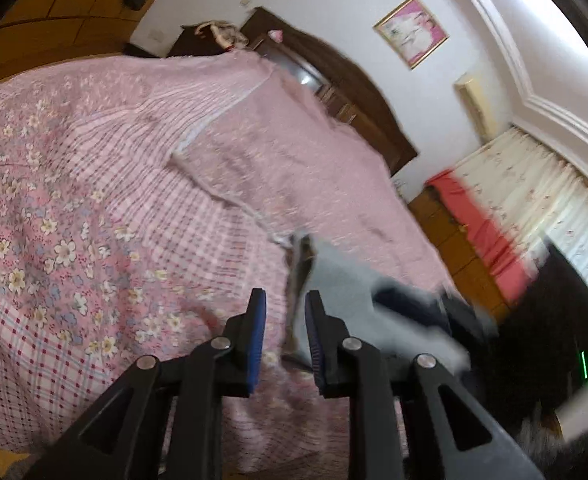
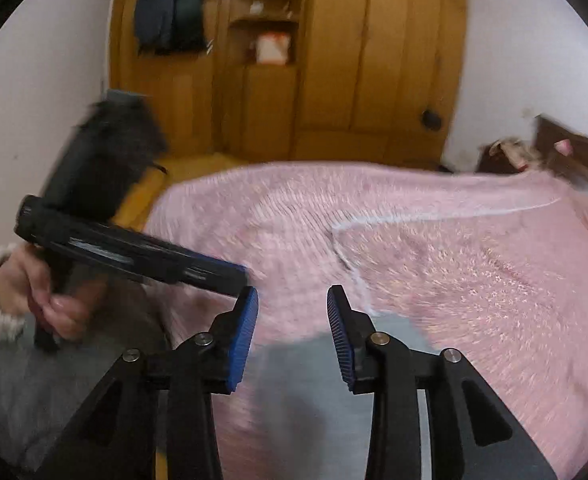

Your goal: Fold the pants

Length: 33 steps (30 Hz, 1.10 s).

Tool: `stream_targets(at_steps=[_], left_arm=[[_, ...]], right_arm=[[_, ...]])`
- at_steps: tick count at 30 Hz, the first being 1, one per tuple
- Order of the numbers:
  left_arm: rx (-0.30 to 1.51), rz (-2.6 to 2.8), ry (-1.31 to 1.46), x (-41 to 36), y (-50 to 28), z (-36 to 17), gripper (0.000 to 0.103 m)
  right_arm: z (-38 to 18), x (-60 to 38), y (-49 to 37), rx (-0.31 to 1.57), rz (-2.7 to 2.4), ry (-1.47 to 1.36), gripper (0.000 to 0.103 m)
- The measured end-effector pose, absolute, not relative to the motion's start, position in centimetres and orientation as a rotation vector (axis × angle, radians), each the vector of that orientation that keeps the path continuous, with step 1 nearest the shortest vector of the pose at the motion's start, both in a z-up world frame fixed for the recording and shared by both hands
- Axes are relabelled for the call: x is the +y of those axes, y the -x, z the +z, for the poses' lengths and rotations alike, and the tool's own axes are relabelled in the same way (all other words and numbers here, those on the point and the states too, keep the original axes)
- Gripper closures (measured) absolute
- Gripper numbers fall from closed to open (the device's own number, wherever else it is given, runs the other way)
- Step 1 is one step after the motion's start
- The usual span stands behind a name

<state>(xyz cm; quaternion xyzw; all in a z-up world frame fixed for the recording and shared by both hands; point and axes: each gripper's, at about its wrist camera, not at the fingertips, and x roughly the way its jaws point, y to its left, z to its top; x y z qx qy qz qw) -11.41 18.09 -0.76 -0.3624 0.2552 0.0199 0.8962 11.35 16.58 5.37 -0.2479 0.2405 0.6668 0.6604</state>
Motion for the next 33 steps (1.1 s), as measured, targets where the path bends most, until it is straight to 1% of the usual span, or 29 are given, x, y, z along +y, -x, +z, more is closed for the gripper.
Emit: stream_targets(at_steps=[3,5,7,8,9,10,12,15,19,23,29,33], left_arm=[[0.517,0.051,0.736,17.6,11.6,-0.3,0.083],[0.541,0.034,0.753,17.0,11.1,-0.6,0.083],[0.575,0.038,0.754,16.2,10.2,-1.1,0.083],[0.596,0.045,0.741,15.6,9.6,-1.4,0.083],[0.616,0.064,0.719,14.9,9.1,-1.5,0.083],[0.629,0.075,0.702,14.2,8.7,-1.5,0.083],[0.652,0.098,0.671,13.2,7.8,-1.6,0.083],[0.659,0.076,0.625,12.0,7.4,-2.0,0.083],[0.652,0.032,0.606,11.2,6.7,-1.8,0.083],[0.669,0.034,0.634,11.4,6.3,-2.7,0.083],[0.584,0.047,0.612,12.0,8.8,-1.9,0.083],[0.523,0.019,0.669,13.6,10.2,-1.8,0.084]], right_arm=[[4.5,18.0,-16.5,0.694,1.567,0.561,0.067],[3.7,19.3,-18.2,0.761,1.618,0.594,0.067],[2.8,20.9,-18.6,0.771,1.655,0.701,0.068],[2.3,21.5,-18.6,0.782,1.661,0.743,0.070],[1.7,22.0,-18.3,0.810,1.674,0.787,0.074],[1.1,22.6,-18.2,0.825,1.678,0.833,0.075],[0.0,23.4,-17.8,0.837,1.660,0.940,0.075],[-0.5,24.0,-17.2,0.824,1.666,1.007,0.075],[-0.5,24.1,-17.6,0.865,1.666,0.990,0.075],[-0.2,23.5,-18.8,0.940,1.703,0.895,0.075],[0.7,23.0,-20.4,1.038,1.711,0.752,0.075],[0.1,23.4,-20.5,1.063,1.692,0.776,0.075]])
